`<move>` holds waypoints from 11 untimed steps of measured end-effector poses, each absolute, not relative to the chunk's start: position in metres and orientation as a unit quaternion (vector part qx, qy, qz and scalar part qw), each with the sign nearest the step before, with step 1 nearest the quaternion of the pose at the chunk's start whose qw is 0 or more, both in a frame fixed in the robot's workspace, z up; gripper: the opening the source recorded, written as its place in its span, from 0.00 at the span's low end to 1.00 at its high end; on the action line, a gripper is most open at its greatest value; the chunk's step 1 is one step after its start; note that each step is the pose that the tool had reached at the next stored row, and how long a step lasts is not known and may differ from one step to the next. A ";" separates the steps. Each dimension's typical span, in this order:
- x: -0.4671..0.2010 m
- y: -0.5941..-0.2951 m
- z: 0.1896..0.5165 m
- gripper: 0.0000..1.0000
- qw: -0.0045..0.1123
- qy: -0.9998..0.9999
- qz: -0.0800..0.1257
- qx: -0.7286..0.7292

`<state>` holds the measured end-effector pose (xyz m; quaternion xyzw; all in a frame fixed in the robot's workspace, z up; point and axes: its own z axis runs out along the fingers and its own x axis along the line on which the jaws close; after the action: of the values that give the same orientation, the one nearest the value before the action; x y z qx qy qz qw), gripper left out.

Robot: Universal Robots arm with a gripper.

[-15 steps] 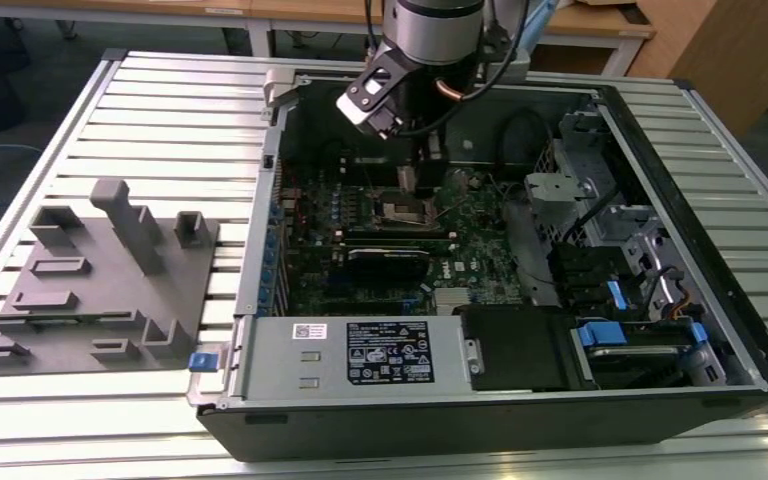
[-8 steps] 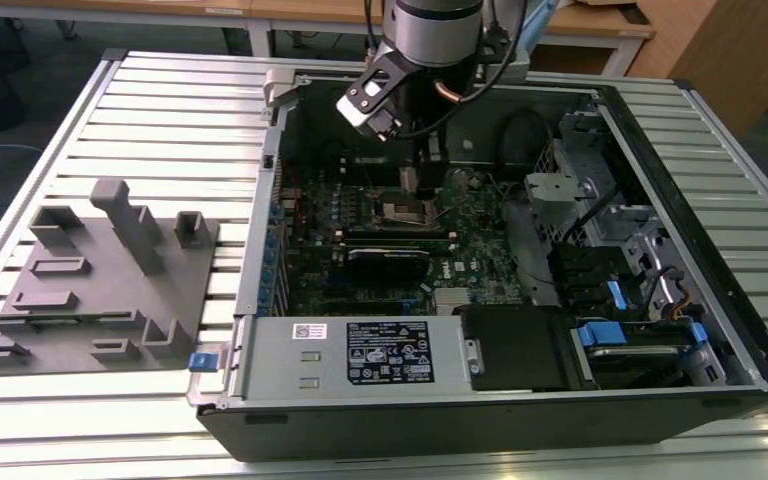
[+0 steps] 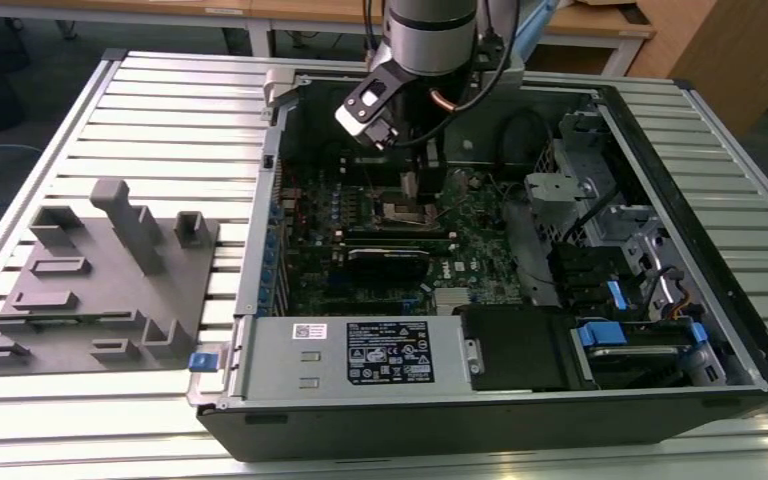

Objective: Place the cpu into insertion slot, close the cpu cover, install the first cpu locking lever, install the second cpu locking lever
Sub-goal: 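Place the cpu into insertion slot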

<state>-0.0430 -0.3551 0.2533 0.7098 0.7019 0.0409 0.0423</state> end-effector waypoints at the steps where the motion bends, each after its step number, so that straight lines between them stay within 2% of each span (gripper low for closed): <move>1: -0.043 -0.355 0.251 0.54 0.042 0.702 0.041 0.710; 11: -0.045 -0.350 0.236 0.54 0.043 0.702 0.041 0.710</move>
<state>-0.0448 -0.3500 0.2361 0.7098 0.7019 0.0408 0.0425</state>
